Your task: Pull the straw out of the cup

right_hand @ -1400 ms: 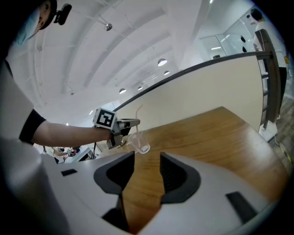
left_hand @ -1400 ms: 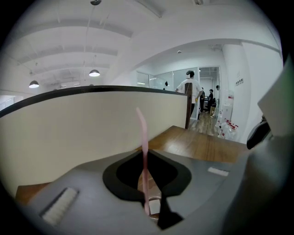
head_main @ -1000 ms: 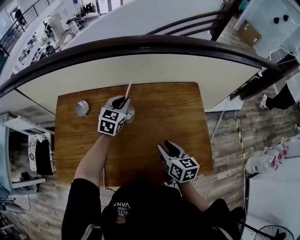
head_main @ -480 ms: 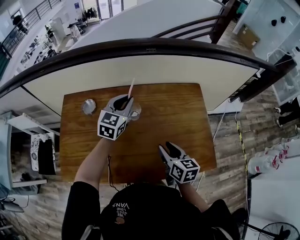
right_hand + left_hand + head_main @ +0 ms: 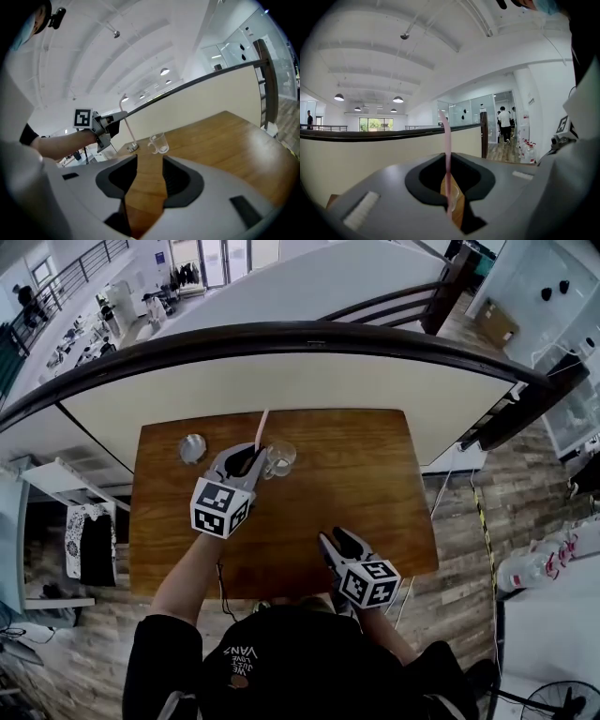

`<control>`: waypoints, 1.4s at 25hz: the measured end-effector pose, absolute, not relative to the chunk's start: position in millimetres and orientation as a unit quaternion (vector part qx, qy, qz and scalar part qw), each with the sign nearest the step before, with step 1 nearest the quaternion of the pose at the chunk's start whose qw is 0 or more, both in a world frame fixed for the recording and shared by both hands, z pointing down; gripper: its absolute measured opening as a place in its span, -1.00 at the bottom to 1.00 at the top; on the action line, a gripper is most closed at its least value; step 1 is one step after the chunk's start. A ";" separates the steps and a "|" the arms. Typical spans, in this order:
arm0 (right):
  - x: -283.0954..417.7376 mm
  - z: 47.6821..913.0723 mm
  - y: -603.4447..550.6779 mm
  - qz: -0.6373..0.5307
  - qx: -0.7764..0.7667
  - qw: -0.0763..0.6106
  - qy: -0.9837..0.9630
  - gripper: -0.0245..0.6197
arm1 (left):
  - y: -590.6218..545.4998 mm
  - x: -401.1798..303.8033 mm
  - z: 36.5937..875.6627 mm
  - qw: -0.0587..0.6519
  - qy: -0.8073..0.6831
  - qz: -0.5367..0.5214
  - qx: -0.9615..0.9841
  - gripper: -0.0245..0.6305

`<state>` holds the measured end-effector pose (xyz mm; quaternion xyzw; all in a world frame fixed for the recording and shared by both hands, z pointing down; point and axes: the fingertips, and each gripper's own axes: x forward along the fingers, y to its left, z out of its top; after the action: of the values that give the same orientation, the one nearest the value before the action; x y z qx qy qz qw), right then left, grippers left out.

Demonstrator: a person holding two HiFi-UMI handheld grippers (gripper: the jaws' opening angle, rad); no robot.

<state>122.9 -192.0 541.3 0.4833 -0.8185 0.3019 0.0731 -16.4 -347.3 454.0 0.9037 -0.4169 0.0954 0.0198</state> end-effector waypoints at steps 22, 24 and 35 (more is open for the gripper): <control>61.4 541.6 -140.9 0.287 0.493 0.078 -0.818 -0.43 | -232.7 -86.7 489.8 0.069 -0.426 0.075 0.899 -0.80; 55.2 542.0 -136.4 0.286 0.494 0.076 -0.817 -0.43 | -222.2 -93.2 493.5 0.074 -0.427 0.073 0.898 -0.80; 29.7 543.7 -119.7 0.275 0.511 0.073 -0.811 -0.68 | -175.5 -120.6 507.6 0.090 -0.430 0.070 0.896 -0.80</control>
<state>29.7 -119.7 543.7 0.5108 -0.8114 0.2746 0.0727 -120.6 -175.5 507.6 0.8958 -0.4297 0.0699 0.0899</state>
